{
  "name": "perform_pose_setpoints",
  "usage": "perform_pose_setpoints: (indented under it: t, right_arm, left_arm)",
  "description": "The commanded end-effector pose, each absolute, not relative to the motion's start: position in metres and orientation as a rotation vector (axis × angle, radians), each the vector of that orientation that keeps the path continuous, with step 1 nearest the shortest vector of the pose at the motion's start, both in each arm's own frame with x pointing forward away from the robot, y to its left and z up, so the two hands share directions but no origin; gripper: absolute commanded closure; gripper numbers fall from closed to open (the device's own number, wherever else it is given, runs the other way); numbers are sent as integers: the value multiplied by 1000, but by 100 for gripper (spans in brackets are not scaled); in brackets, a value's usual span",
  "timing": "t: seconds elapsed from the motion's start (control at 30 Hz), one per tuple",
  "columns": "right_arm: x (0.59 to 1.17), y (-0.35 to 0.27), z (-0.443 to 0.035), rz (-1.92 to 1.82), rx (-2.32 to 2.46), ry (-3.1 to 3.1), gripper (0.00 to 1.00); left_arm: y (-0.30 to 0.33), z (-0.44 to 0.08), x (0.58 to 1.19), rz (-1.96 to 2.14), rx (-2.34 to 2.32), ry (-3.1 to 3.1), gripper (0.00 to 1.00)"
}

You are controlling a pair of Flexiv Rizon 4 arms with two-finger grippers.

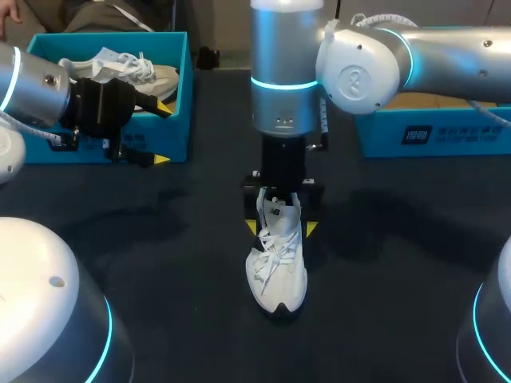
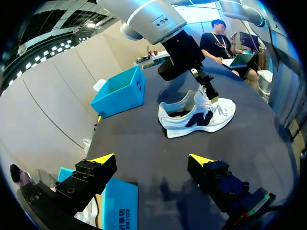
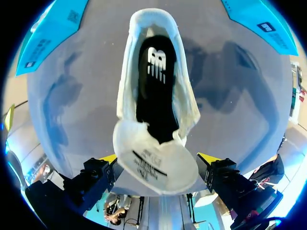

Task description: Take the shoe out of the shoebox, open the shoe tongue, remove and reinsert the insole, then place the shoe into the shoebox

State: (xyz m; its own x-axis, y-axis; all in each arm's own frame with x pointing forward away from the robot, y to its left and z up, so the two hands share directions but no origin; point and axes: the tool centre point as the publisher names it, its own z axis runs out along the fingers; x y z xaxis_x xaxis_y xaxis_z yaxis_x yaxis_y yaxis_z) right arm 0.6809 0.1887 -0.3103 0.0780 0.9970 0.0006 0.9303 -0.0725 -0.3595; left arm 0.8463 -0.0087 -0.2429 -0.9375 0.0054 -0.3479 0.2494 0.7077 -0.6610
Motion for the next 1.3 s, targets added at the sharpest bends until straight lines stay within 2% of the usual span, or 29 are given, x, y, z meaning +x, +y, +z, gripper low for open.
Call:
perform_pose_setpoints:
  t: [0.03, 0.13, 0.17, 0.2, 0.27, 0.3, 0.5, 0.67, 0.83, 0.97, 1.03, 1.3]
  right_arm:
    - [673, 187, -306, 343, -2083, -1929, 0]
    - [667, 192, -301, 341, -2088, -1924, 0]
    - [666, 193, -300, 342, -2089, -1923, 14]
    - [665, 194, -300, 344, -2089, -1921, 60]
    - [664, 194, -300, 341, -2098, -1925, 69]
    - [664, 194, -300, 338, -2103, -1928, 80]
    - [669, 193, -297, 332, -2101, -1943, 80]
    - [680, 190, -297, 323, -2088, -1980, 87]
    - [695, 183, -304, 307, -2063, -2027, 88]
    - [709, 180, -310, 304, -2016, -2080, 78]
    - [714, 180, -313, 298, -2006, -2091, 70]
    - [715, 177, -304, 317, -2003, -2118, 68]
  left_arm:
    - [-9, -243, 847, -1070, 201, 2598, 0]
    - [-9, -243, 847, -1070, 201, 2598, 0]
    - [-9, -243, 847, -1070, 201, 2598, 0]
    - [-9, -243, 847, -1070, 201, 2598, 0]
    - [-9, -243, 847, -1070, 201, 2598, 0]
    - [-9, -243, 847, -1070, 201, 2598, 0]
    - [-9, -243, 847, -1070, 201, 2598, 0]
    - [-9, -243, 847, -1070, 201, 2598, 0]
    - [-9, -243, 847, -1070, 201, 2598, 0]
    - [-9, -243, 847, -1070, 201, 2598, 0]
    - [-9, -243, 847, -1070, 201, 2598, 0]
    - [-9, -243, 847, -1070, 201, 2598, 0]
